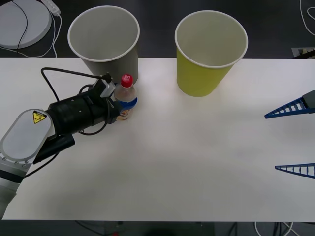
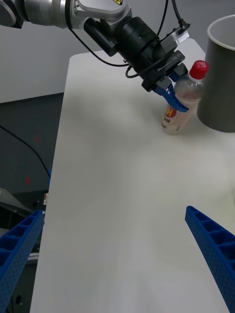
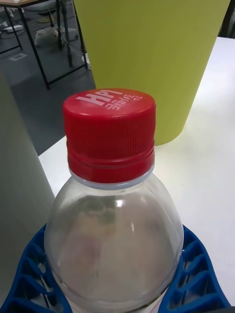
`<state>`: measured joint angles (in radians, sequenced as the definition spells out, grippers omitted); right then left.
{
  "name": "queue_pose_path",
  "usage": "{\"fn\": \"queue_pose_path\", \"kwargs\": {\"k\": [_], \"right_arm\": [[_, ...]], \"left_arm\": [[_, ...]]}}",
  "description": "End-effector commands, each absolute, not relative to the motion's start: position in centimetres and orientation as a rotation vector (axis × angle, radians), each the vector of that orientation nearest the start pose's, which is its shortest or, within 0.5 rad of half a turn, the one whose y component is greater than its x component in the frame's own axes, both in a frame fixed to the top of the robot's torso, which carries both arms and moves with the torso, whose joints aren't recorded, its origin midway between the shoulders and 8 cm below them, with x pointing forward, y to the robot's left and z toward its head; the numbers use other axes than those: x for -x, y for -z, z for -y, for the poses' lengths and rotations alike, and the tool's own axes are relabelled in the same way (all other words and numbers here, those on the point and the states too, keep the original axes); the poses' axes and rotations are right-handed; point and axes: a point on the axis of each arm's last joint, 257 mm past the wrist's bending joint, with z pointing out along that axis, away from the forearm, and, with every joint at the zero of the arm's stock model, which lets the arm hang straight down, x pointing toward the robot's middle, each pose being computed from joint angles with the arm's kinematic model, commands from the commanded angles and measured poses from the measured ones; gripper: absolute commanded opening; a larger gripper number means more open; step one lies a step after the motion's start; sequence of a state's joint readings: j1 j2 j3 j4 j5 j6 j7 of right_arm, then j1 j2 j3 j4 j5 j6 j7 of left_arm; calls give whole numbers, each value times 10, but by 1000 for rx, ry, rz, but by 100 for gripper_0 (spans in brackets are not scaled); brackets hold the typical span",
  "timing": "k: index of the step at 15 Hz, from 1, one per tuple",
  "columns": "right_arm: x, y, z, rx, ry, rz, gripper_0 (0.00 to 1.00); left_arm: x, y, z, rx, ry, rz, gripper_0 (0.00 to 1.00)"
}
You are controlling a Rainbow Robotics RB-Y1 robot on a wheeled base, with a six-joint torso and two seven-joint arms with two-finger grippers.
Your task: Put the can into the green bin and the plastic bottle into the gray bin
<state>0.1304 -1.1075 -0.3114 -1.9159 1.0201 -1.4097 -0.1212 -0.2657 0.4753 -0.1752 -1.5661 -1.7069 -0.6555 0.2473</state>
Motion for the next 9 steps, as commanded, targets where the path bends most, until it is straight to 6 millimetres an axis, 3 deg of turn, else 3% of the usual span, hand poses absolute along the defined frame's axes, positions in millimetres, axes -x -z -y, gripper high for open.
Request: {"fn": "queue_pose_path", "kwargs": {"k": [1,9], "right_arm": [[-308,103,251,1595,-582,-1457,100],[-308,103,251,1595,-582,-1457,100]], "left_arm": [[-533,198,-113,-994,278,-1523,0],[-521,193,-120,-1009,288,-1511,0]]}}
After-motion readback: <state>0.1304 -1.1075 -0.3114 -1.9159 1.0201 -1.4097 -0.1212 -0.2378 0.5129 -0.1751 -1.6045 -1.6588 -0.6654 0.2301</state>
